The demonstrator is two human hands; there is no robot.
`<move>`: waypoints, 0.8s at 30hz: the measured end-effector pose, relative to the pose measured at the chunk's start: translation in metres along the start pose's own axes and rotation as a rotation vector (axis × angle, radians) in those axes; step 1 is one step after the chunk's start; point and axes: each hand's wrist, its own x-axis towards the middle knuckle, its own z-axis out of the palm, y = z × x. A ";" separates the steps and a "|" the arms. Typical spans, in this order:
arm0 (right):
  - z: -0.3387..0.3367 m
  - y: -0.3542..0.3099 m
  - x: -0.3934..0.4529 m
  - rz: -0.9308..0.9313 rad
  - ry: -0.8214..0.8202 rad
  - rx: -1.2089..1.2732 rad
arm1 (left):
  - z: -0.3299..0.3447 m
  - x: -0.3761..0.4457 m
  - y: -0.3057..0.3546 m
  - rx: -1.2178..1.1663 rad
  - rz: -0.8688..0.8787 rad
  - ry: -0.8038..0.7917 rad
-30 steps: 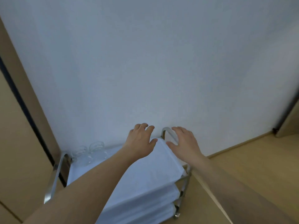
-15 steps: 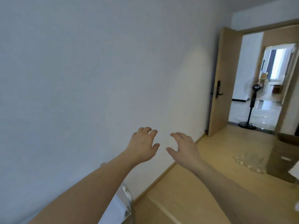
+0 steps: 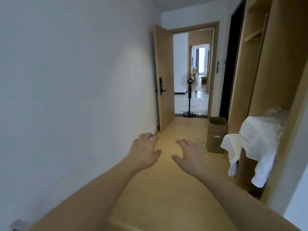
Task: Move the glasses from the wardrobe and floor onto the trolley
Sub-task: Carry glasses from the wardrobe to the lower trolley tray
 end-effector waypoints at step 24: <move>0.008 0.109 0.173 0.457 0.128 -0.252 | 0.107 0.292 0.003 -0.295 0.461 -0.049</move>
